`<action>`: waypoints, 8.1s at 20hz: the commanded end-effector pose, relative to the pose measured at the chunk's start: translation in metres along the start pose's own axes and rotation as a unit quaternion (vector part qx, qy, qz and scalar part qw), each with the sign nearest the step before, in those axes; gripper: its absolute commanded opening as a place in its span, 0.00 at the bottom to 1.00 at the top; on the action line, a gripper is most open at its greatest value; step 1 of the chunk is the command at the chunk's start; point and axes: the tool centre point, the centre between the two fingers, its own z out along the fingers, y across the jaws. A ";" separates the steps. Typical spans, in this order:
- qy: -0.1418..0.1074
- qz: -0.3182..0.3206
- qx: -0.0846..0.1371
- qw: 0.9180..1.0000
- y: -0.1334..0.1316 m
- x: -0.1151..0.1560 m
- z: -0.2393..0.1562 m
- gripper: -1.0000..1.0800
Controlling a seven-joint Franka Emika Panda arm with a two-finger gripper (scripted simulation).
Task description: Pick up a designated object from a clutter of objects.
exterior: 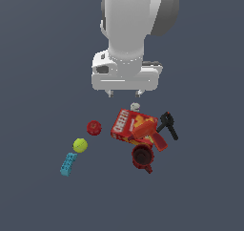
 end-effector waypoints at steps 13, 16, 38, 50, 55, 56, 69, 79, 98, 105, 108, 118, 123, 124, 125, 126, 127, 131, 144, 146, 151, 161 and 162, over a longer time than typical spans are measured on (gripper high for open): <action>-0.005 -0.022 -0.003 1.000 -0.003 -0.001 -0.005 0.96; -0.004 -0.020 -0.002 1.000 -0.001 0.001 -0.004 0.96; 0.007 0.035 0.011 0.999 0.093 0.101 0.068 0.96; 0.017 0.077 0.010 0.997 0.187 0.151 0.154 0.96; 0.019 0.089 0.008 0.996 0.217 0.159 0.186 0.96; 0.020 0.090 0.007 0.996 0.222 0.160 0.191 0.96; 0.021 0.100 0.005 0.995 0.246 0.163 0.218 0.96; 0.022 0.100 0.005 0.995 0.246 0.164 0.260 0.96; 0.022 0.100 0.005 0.995 0.246 0.166 0.268 0.00; 0.022 0.100 0.005 0.995 0.238 0.165 0.254 0.00; 0.022 0.100 0.005 0.995 0.231 0.163 0.240 0.00; 0.022 0.100 0.005 0.995 0.188 0.155 0.157 0.00; 0.022 0.100 0.005 0.995 0.161 0.150 0.105 0.00; 0.022 0.100 0.005 0.995 0.155 0.149 0.095 0.00; 0.022 0.100 0.005 0.995 0.150 0.148 0.084 0.00; 0.022 0.100 0.005 0.995 0.145 0.148 0.073 0.00; 0.022 0.100 0.005 0.995 0.139 0.147 0.063 0.00; 0.022 0.100 0.005 0.995 0.118 0.143 0.021 0.00; 0.022 0.100 0.004 0.995 0.055 0.136 -0.103 0.00; 0.022 0.100 0.005 0.995 0.048 0.136 -0.117 0.00; 0.022 0.100 0.005 0.995 0.036 0.136 -0.141 0.00; 0.022 0.100 0.005 0.995 0.028 0.138 -0.156 0.00; 0.022 0.100 0.005 0.995 0.028 0.138 -0.156 0.00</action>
